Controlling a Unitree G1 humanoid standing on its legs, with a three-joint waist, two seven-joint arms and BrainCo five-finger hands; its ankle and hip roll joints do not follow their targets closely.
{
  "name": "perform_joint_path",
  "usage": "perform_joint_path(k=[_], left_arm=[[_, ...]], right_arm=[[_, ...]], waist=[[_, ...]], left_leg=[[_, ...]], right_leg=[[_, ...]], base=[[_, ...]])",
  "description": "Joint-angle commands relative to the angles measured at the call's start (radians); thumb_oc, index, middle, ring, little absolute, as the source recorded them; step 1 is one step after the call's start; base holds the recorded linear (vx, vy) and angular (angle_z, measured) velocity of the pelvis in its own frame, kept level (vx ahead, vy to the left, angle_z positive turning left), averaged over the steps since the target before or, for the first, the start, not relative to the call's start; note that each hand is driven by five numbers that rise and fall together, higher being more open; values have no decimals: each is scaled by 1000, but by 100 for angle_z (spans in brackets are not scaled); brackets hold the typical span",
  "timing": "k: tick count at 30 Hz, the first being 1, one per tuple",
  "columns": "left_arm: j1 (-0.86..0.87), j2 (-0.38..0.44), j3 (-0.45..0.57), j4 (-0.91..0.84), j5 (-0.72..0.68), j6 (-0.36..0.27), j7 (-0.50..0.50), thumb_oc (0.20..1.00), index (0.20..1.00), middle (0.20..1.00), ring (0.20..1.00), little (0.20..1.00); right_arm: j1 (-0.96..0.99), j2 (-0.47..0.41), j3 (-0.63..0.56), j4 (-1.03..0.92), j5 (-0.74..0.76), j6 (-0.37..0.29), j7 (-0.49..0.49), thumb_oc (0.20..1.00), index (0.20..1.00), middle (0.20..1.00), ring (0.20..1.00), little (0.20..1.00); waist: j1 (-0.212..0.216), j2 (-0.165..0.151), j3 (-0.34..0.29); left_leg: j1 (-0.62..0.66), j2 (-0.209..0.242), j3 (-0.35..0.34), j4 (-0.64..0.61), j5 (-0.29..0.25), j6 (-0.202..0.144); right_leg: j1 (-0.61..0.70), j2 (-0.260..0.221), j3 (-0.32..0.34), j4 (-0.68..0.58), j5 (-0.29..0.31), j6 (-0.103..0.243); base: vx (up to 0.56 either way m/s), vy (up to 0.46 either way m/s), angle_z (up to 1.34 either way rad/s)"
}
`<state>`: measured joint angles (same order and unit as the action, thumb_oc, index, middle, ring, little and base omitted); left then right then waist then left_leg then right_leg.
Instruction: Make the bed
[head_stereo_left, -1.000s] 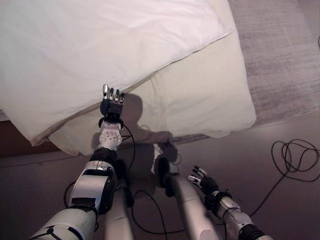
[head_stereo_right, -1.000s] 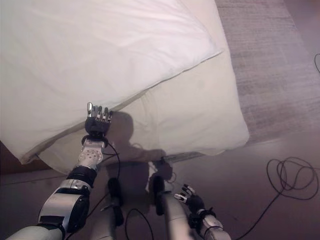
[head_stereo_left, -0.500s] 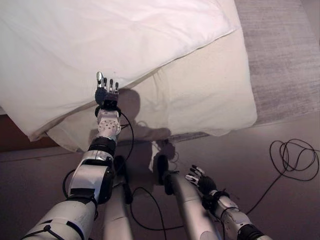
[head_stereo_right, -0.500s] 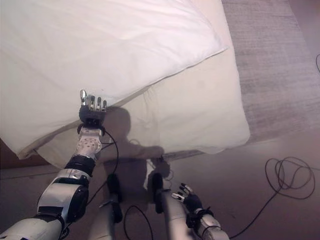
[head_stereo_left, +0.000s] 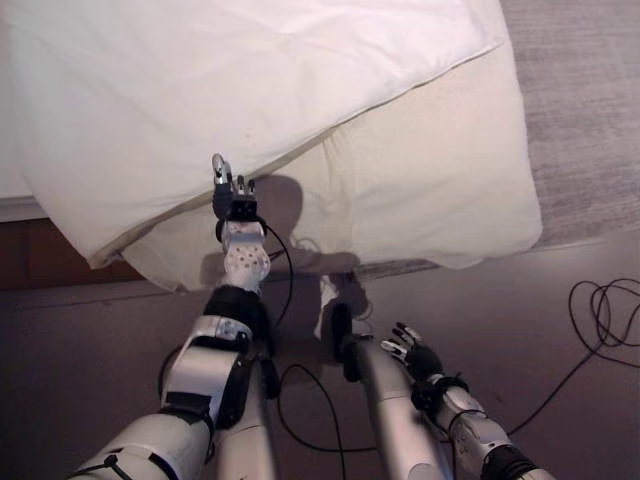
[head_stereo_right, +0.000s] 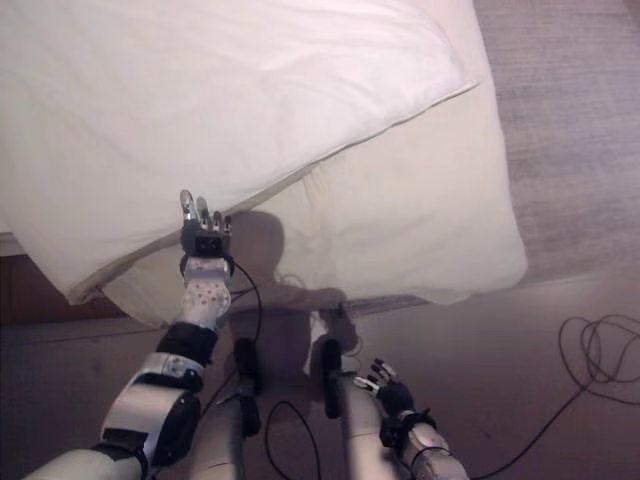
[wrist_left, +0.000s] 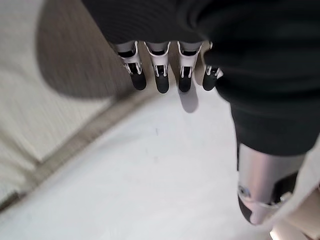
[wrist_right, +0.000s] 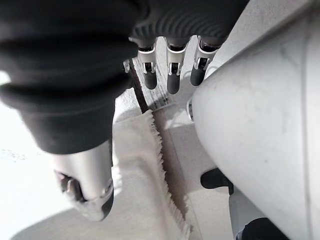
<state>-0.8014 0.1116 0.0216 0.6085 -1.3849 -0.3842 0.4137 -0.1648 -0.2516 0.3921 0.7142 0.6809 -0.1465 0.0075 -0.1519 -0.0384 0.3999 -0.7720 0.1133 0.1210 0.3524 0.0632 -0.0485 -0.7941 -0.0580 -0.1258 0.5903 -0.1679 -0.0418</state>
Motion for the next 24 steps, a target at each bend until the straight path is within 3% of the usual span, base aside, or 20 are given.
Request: perform_joint_path(k=[1, 10, 11, 13, 17, 19, 23, 24], left_arm=[[-11, 21, -9, -30, 85, -35, 19, 1000, 1000, 1000, 1000, 1000], [-10, 41, -5, 22, 66, -11, -5, 1000, 1000, 1000, 1000, 1000], [-29, 50, -2, 62, 57, -5, -10, 1000, 1000, 1000, 1000, 1000], [-48, 56, 3, 87, 45, -4, -19, 1000, 1000, 1000, 1000, 1000], [-92, 97, 15, 172, 38, 18, -64, 1000, 1000, 1000, 1000, 1000], [-115, 124, 17, 199, 39, 23, -101, 1000, 1000, 1000, 1000, 1000], [-128, 156, 23, 226, 40, 25, -139, 1000, 1000, 1000, 1000, 1000], [-159, 174, 21, 245, 32, 22, -148, 1000, 1000, 1000, 1000, 1000]], right_arm=[[38, -17, 2, -83, 25, -27, 2, 1000, 1000, 1000, 1000, 1000], [22, -31, 10, -81, 23, -28, 19, 1000, 1000, 1000, 1000, 1000], [23, -32, 17, -80, 22, -28, 23, 1000, 1000, 1000, 1000, 1000], [18, -32, 21, -79, 22, -27, 26, 1000, 1000, 1000, 1000, 1000], [23, -35, 34, -67, 17, -27, 39, 1000, 1000, 1000, 1000, 1000], [23, -36, 41, -64, 18, -29, 46, 1000, 1000, 1000, 1000, 1000], [30, -33, 47, -51, 16, -28, 56, 1000, 1000, 1000, 1000, 1000], [31, -35, 51, -41, 11, -25, 58, 1000, 1000, 1000, 1000, 1000]], waist=[[0, 10, -4], [-3, 4, 10], [-5, 4, 4], [-9, -1, 5], [-20, -6, -11], [-31, -17, -16], [-37, -22, -30], [-44, -28, -32]], left_leg=[[-8, -3, 16, 79, -100, 16], [-5, -3, 21, 88, -107, 20], [6, -1, 14, 93, -132, 13], [-11, 1, 24, 98, -112, 21], [-6, 9, 21, 105, -140, 10], [-24, 13, 34, 113, -122, 16], [-20, 17, 26, 117, -147, 6], [-41, 20, 36, 125, -128, 11]], right_leg=[[29, -11, -1, -198, 156, 116], [25, -12, 4, -183, 153, 116], [34, -8, 13, -177, 134, 123], [19, -11, 9, -177, 152, 116], [18, -5, 20, -169, 132, 125], [1, -7, 18, -170, 151, 118], [3, 1, 28, -166, 134, 126], [-12, -3, 22, -169, 153, 120]], base=[[-1, 1, 3], [12, 11, 3], [0, 0, 0], [-32, 5, -1], [22, 7, 0], [19, 9, -11], [17, 3, -10], [87, 12, -10]])
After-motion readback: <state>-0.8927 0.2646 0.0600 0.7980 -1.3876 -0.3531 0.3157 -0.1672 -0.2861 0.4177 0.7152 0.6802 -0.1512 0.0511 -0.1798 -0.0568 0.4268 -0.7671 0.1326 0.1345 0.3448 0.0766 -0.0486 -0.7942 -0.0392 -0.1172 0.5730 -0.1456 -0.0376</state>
